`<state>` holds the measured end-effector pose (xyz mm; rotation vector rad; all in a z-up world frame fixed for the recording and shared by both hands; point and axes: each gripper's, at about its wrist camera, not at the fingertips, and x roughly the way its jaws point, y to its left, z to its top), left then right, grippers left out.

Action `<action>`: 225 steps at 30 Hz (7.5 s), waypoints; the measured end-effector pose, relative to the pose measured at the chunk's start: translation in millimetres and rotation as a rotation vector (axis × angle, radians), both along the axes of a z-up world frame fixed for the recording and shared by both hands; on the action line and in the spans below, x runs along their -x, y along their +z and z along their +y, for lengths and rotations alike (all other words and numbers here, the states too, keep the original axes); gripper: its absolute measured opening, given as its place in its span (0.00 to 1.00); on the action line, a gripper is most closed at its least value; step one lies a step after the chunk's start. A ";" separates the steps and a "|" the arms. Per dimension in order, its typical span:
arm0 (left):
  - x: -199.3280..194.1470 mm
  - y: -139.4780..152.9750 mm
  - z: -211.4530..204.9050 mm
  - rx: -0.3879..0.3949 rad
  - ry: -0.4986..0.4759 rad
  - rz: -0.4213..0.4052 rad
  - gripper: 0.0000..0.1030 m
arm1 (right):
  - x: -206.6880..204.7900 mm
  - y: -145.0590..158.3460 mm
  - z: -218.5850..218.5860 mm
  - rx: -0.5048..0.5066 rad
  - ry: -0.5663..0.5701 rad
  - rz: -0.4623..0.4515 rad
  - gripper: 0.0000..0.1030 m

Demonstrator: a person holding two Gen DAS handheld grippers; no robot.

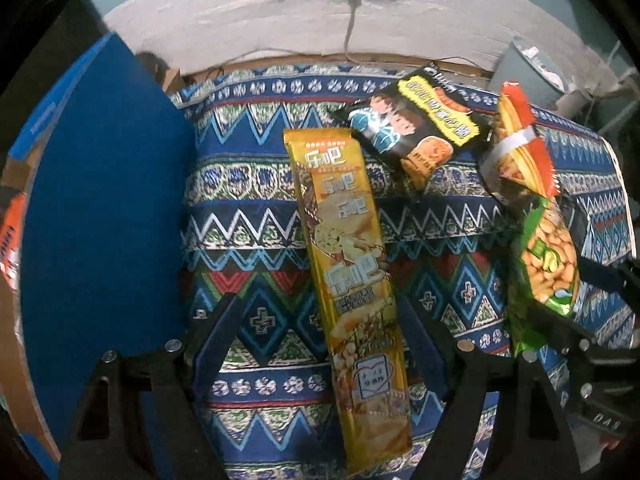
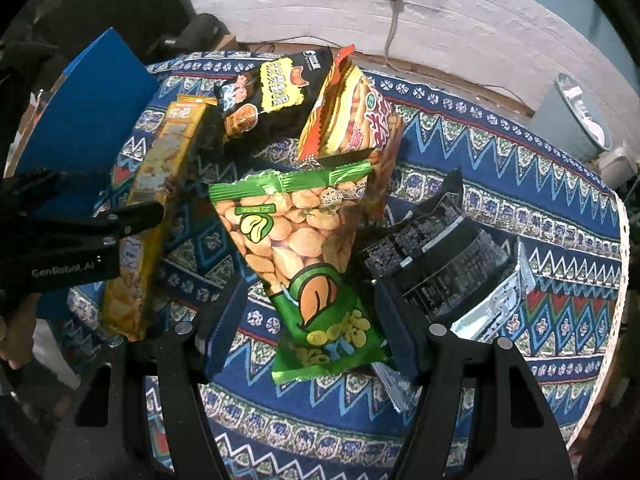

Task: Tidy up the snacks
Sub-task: 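Grasp the yellow biscuit stick pack with the left tool while the right tool grasps the green peanut bag, then carry the yellow stick pack with the left tool while the right tool carries the green bag over the box, then open both tools to drop the yellow pack and green bag into the box, then move both tools back over the remaining snacks on the cloth, then grasp the black bag with the left tool while the right tool grasps the silver foil bar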

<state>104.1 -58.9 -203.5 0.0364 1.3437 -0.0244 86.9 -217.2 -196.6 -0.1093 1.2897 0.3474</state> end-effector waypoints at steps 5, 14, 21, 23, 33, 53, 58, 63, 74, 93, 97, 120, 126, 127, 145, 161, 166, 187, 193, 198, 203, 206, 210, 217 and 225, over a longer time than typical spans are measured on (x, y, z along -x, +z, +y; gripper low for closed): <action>-3.7 -9.4 -2.0 0.013 0.014 0.016 0.79 | -1.2 -4.6 6.2 0.006 0.007 -0.013 0.65; 4.8 -14.3 -23.9 -0.061 -0.060 -0.016 0.80 | 0.4 -15.2 8.8 0.029 0.001 -0.018 0.51; 28.3 -11.0 -33.8 -0.076 -0.152 -0.060 0.43 | 4.0 -12.6 7.9 0.028 -0.003 -0.021 0.39; 34.6 -9.2 -36.4 -0.084 -0.168 -0.068 0.35 | 6.5 -9.9 8.9 0.020 0.001 -0.022 0.36; 59.7 14.6 -9.5 -0.053 -0.162 -0.102 0.30 | 12.4 14.4 17.1 0.012 -0.001 -0.041 0.35; 79.2 89.3 7.2 -0.017 -0.170 -0.260 0.30 | 23.0 57.5 21.4 -0.029 -0.031 -0.081 0.35; 84.0 102.8 12.1 -0.016 -0.171 -0.295 0.30 | 26.8 70.8 24.0 -0.037 -0.032 -0.091 0.35; 87.8 116.3 19.0 -0.007 -0.163 -0.317 0.30 | 32.1 91.1 26.3 -0.061 -0.025 -0.119 0.35; 96.0 146.9 33.3 0.023 -0.147 -0.359 0.30 | 36.0 130.1 46.6 -0.127 0.001 -0.181 0.35; 109.4 172.1 113.5 0.053 0.005 -0.427 0.30 | 27.2 149.0 119.2 -0.180 0.104 -0.199 0.35; 112.8 171.9 130.4 0.046 0.030 -0.430 0.30 | 27.2 152.3 139.6 -0.187 0.137 -0.204 0.35; 128.4 144.7 232.0 0.019 0.206 -0.389 0.30 | 31.5 143.4 266.8 -0.198 0.312 -0.140 0.35; 126.6 133.5 241.0 -0.001 0.218 -0.364 0.30 | 31.7 124.3 281.5 -0.189 0.335 -0.077 0.35; 126.4 131.6 241.8 0.003 0.220 -0.359 0.30 | 31.1 121.2 282.6 -0.184 0.338 -0.066 0.35; 124.9 137.9 220.6 -0.020 0.211 -0.347 0.62 | 32.1 127.6 257.4 -0.170 0.280 -0.080 0.45; 119.8 148.1 168.9 -0.007 0.122 -0.360 0.73 | 35.7 136.2 193.8 -0.134 0.185 -0.123 0.56; 117.8 149.6 147.6 -0.014 0.078 -0.358 0.74 | 35.0 139.2 165.4 -0.133 0.136 -0.133 0.56; 97.4 143.4 51.0 0.025 -0.061 -0.292 0.78 | 36.2 119.1 25.7 -0.052 -0.125 -0.117 0.66; 84.3 131.8 17.1 -0.020 -0.119 -0.286 0.78 | 31.2 103.0 -19.7 -0.029 -0.218 -0.092 0.66; 72.3 120.4 -3.2 -0.029 -0.159 -0.276 0.78 | 28.2 88.4 -49.8 -0.010 -0.279 -0.065 0.66; 59.8 106.9 -25.6 -0.022 -0.196 -0.267 0.78 | 25.9 69.1 -75.6 0.019 -0.326 -0.033 0.66; 53.1 98.4 -38.9 -0.008 -0.218 -0.263 0.78 | 23.7 55.0 -88.8 0.047 -0.352 -0.014 0.66; 46.5 86.5 -57.9 -0.004 -0.261 -0.269 0.78 | 21.6 32.3 -101.9 0.052 -0.386 0.030 0.66; 41.0 65.2 -87.7 -0.067 -0.369 -0.297 0.78 | 15.2 4.9 -106.0 0.066 -0.381 0.063 0.66; 33.0 45.6 -104.4 -0.091 -0.416 -0.274 0.78 | 7.6 -24.0 -106.1 0.088 -0.373 0.101 0.66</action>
